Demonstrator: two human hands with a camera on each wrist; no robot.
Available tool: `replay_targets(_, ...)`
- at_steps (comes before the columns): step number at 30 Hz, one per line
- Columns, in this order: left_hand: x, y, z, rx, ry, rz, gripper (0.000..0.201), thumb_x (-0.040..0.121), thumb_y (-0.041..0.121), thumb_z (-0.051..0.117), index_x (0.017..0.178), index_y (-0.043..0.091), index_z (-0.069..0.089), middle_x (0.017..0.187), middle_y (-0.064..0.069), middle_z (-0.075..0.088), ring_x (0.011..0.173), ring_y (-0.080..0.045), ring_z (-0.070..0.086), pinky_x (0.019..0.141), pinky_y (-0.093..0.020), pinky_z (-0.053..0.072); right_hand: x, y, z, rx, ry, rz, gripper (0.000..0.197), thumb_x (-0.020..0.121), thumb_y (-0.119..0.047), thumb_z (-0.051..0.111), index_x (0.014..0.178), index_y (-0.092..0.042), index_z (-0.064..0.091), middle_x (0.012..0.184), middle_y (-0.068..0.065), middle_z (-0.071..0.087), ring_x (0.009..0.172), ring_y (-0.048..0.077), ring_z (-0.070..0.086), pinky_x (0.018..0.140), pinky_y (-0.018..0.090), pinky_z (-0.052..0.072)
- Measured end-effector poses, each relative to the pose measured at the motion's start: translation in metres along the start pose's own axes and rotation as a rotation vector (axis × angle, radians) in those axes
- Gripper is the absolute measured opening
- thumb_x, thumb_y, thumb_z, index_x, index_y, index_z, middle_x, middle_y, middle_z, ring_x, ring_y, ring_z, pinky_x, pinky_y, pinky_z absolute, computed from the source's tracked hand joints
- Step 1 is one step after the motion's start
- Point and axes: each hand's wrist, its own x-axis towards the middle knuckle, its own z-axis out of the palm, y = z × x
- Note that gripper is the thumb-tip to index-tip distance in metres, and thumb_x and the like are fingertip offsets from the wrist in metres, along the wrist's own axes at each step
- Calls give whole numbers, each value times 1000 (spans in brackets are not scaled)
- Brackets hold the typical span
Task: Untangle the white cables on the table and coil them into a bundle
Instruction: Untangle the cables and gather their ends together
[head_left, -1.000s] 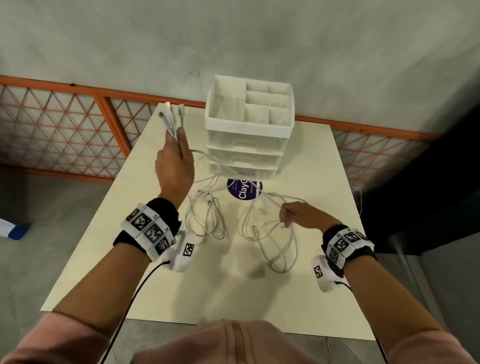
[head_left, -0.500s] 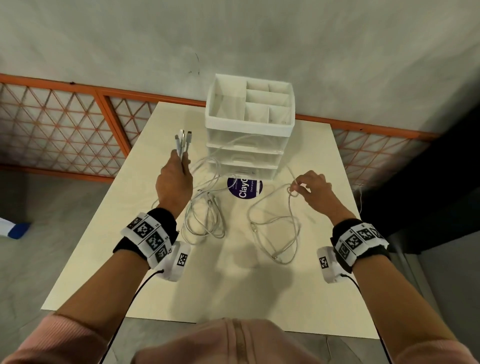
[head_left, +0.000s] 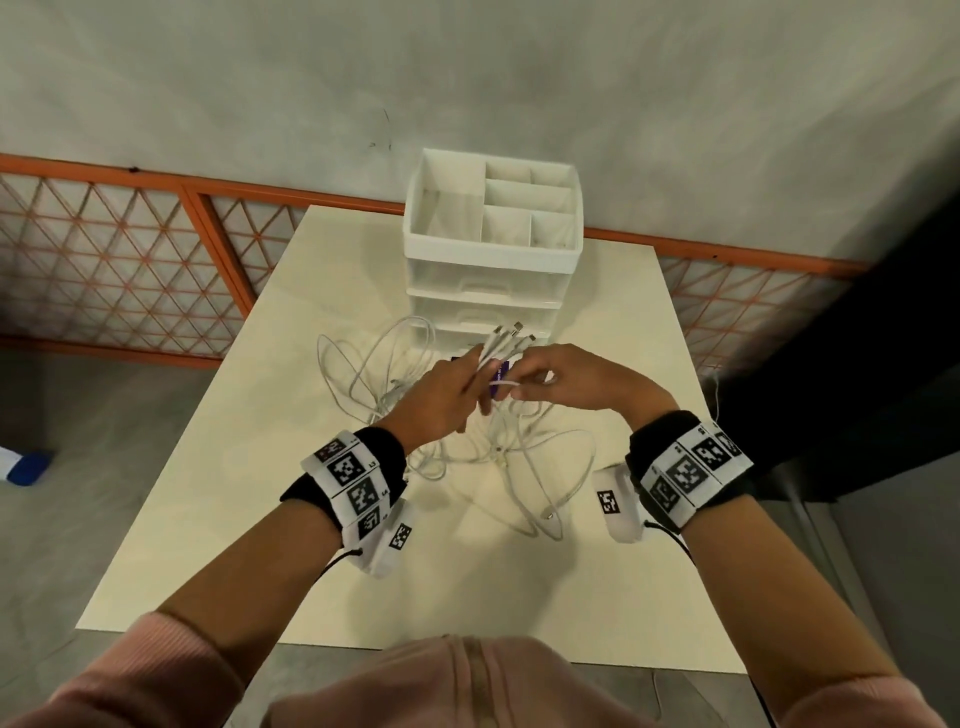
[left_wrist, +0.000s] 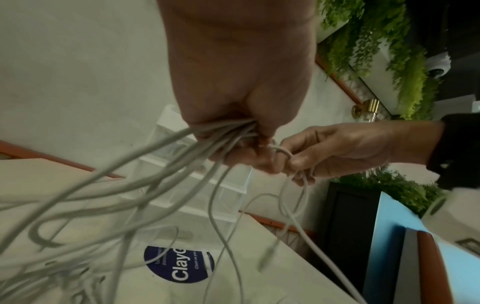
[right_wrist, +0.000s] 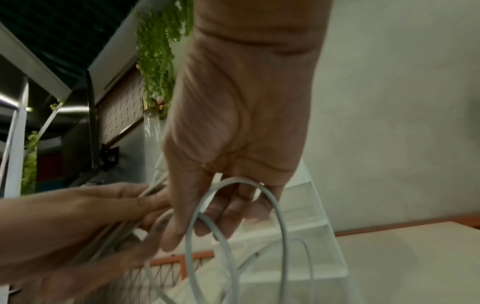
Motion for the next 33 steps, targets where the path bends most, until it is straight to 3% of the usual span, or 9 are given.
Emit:
replay_targets(5,4,-6,-5,231,206,-32,44,100,36,29,132,8,42,81,-18,67,73,-38,61,68,-42,48,-4,25,5,34,19,123,11,81,-6,67,87,-15,69,85,-7,64,64,-11,54,65,8,41)
replay_targets(10,4,1,-13,298,325,-23,46,101,33,31,137,5,38,72,-14,62,66,-35,57,64,-41,46,-1,43,16,49,96,157,38,70,12,65,97,-13,60,102,7,47,75,21,53,65,20,48)
replay_targets(13,5,0,-24,219,433,-22,44,101,30,32,134,1,40,64,-10,54,57,-30,53,58,-43,46,1,58,20,60,230,179,32,69,7,74,93,-11,61,97,2,39,82,17,47,69,17,45)
replay_targets(16,7,-8,-38,190,503,-49,44,101,31,32,128,-1,44,72,-24,63,69,-43,60,61,-41,42,-3,70,23,104,331,196,16,76,-5,74,79,-13,61,84,-1,50,78,17,49,71,23,40)
replay_targets(20,3,-10,-45,264,499,-110,43,102,30,30,128,-1,41,82,-28,65,77,-47,60,63,-38,36,-4,73,21,156,446,214,4,82,-5,68,82,-6,64,81,2,53,66,13,49,57,15,41)
replay_targets(25,-5,-19,-47,390,485,-238,36,102,31,28,114,2,43,82,-25,63,75,-47,58,58,-37,31,8,68,14,-55,706,155,10,92,-10,55,95,-2,56,97,9,49,80,16,52,75,33,49)
replay_targets(28,-9,-27,-49,424,473,-288,33,102,32,27,108,3,42,80,-23,62,73,-45,57,58,-38,31,13,56,9,-63,816,72,9,91,-8,55,95,1,55,101,17,52,78,18,54,71,17,47)
replay_targets(30,-11,-32,-50,448,470,-329,31,102,30,28,109,3,42,84,-25,62,75,-46,58,59,-39,31,19,46,12,76,769,-6,6,87,1,58,86,-5,56,99,18,54,75,14,59,66,8,46)
replay_targets(33,-15,-39,-50,476,485,-396,28,102,27,29,110,3,42,88,-28,63,79,-48,59,60,-40,33,28,39,31,326,538,-68,26,79,15,60,79,-11,60,95,9,53,78,4,62,74,16,52)
